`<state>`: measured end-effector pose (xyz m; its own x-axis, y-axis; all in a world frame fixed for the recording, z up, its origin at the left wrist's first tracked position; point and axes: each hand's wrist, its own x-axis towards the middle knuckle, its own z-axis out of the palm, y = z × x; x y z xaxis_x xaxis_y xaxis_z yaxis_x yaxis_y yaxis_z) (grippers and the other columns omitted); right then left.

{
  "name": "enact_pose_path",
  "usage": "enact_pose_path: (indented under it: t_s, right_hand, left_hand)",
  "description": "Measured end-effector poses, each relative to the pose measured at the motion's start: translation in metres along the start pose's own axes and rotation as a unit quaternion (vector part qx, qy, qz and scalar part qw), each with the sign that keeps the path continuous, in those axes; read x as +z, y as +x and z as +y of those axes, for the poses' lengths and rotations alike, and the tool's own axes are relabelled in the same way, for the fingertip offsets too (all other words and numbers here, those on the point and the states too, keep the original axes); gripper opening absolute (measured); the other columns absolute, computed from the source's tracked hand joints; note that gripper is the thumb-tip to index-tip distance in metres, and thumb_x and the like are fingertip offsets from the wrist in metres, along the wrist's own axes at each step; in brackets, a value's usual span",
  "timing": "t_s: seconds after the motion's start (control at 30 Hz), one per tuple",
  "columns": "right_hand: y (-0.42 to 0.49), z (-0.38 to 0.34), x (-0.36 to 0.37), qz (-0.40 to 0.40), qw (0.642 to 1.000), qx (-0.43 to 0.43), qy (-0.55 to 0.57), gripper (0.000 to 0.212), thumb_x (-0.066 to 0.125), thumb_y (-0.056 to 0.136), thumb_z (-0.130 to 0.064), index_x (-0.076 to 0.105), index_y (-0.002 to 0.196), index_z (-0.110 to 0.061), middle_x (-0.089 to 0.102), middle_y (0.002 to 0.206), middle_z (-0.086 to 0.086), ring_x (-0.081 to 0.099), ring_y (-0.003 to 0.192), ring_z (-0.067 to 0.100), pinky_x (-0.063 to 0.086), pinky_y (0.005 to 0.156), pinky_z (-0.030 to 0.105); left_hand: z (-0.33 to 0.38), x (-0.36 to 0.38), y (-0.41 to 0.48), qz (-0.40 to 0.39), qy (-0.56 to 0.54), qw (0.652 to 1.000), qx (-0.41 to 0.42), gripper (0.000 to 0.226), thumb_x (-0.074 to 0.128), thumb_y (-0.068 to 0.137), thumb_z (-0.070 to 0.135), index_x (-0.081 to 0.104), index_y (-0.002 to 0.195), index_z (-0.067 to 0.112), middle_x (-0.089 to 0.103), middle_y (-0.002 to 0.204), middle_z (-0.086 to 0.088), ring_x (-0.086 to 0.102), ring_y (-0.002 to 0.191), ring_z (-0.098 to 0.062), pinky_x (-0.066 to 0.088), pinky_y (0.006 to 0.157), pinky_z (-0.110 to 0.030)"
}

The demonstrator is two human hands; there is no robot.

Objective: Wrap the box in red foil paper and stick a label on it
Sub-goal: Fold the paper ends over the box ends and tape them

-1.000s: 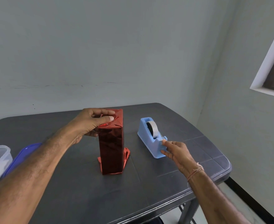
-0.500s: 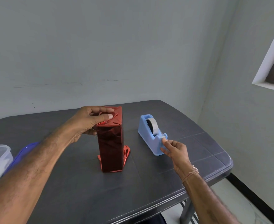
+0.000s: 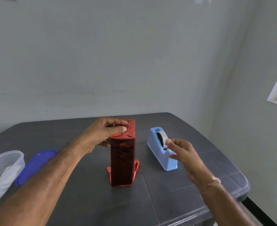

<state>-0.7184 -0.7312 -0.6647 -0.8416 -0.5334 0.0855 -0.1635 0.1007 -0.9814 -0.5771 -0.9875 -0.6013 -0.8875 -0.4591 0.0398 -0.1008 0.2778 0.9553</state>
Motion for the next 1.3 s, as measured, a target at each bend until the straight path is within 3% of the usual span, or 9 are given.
enact_pose_path:
  t_s: [0.13,0.27,0.4,0.53,0.7,0.87,1.03,1.23,1.3]
  right_hand:
    - [0.027,-0.089,0.023,-0.159,0.975,-0.039,-0.151,0.029,0.067,0.098,-0.043,0.077,0.1,-0.016,0.074,0.099,-0.006,0.065,0.092,0.004,0.053,0.083,0.024]
    - [0.063,-0.141,0.054,-0.229,0.92,-0.065,-0.31,0.039,0.066,0.098,-0.043,0.072,0.107,-0.005,0.065,0.1,0.013,0.055,0.099,0.013,0.045,0.085,0.03]
    - [0.08,-0.166,0.079,-0.284,0.853,-0.051,-0.436,0.031,0.061,0.099,-0.049,0.067,0.107,-0.02,0.059,0.095,-0.011,0.053,0.101,0.016,0.045,0.087,0.029]
    - [0.098,-0.17,0.096,-0.291,0.782,-0.044,-0.55,0.032,0.064,0.093,-0.056,0.065,0.108,-0.028,0.064,0.12,-0.005,0.059,0.117,0.022,0.047,0.108,0.045]
    - [0.099,-0.171,0.104,-0.275,0.745,-0.039,-0.607,0.05,0.063,0.093,-0.06,0.062,0.125,-0.022,0.061,0.131,-0.001,0.059,0.12,0.026,0.046,0.108,0.047]
    - [0.1,-0.165,0.107,-0.276,0.729,-0.072,-0.622,0.045,0.064,0.094,-0.055,0.062,0.109,-0.012,0.064,0.11,0.001,0.061,0.108,0.024,0.046,0.088,0.035]
    - [0.103,-0.163,0.107,-0.267,0.713,-0.096,-0.641,0.038,0.067,0.093,-0.053,0.051,0.076,-0.022,0.052,0.077,-0.006,0.053,0.077,0.016,0.042,0.072,0.03]
    - [0.103,-0.166,0.11,-0.241,0.667,-0.125,-0.693,0.051,0.067,0.089,-0.064,0.043,0.067,-0.024,0.046,0.067,-0.006,0.043,0.059,0.012,0.037,0.06,0.026]
    - [0.104,-0.165,0.107,-0.239,0.676,-0.096,-0.691,0.053,0.066,0.085,-0.071,0.043,0.069,-0.025,0.047,0.07,-0.007,0.043,0.062,0.011,0.039,0.064,0.029]
  left_hand:
    - [0.003,-0.004,-0.001,-0.003,0.008,1.0,0.007,0.02,0.079,0.088,0.031,0.078,0.107,0.036,0.072,0.1,0.007,0.06,0.055,0.006,0.05,0.049,-0.021]
    - [0.007,-0.009,-0.002,-0.018,0.01,1.0,0.003,0.019,0.079,0.087,0.034,0.078,0.105,0.041,0.073,0.106,0.005,0.064,0.067,-0.003,0.053,0.056,-0.023]
    - [0.008,-0.009,-0.002,-0.02,-0.009,1.0,-0.003,0.019,0.081,0.086,0.031,0.078,0.101,0.042,0.071,0.106,0.004,0.064,0.072,-0.008,0.054,0.055,-0.023]
    - [0.008,-0.009,0.0,-0.013,-0.018,1.0,-0.007,0.025,0.082,0.084,0.031,0.073,0.105,0.042,0.067,0.107,0.005,0.063,0.076,-0.01,0.055,0.055,-0.023]
    - [0.005,-0.011,0.0,-0.012,-0.021,1.0,0.004,0.024,0.082,0.085,0.031,0.073,0.104,0.042,0.064,0.11,0.007,0.064,0.084,-0.013,0.055,0.055,-0.022]
    - [0.002,-0.01,0.002,-0.013,-0.027,1.0,0.007,0.024,0.083,0.084,0.03,0.077,0.106,0.036,0.064,0.111,0.008,0.064,0.086,-0.014,0.054,0.054,-0.022]
    - [0.001,-0.009,0.003,-0.014,-0.024,1.0,0.007,0.027,0.083,0.084,0.03,0.077,0.109,0.036,0.062,0.113,0.012,0.065,0.087,-0.013,0.056,0.055,-0.023]
    - [-0.003,-0.011,0.002,-0.008,-0.031,0.999,0.008,0.024,0.082,0.084,0.03,0.077,0.107,0.036,0.063,0.108,0.013,0.065,0.083,-0.013,0.059,0.058,-0.026]
    - [-0.004,-0.011,0.002,-0.009,-0.031,0.999,0.006,0.024,0.081,0.085,0.029,0.076,0.108,0.037,0.062,0.106,0.014,0.064,0.081,-0.014,0.059,0.059,-0.026]
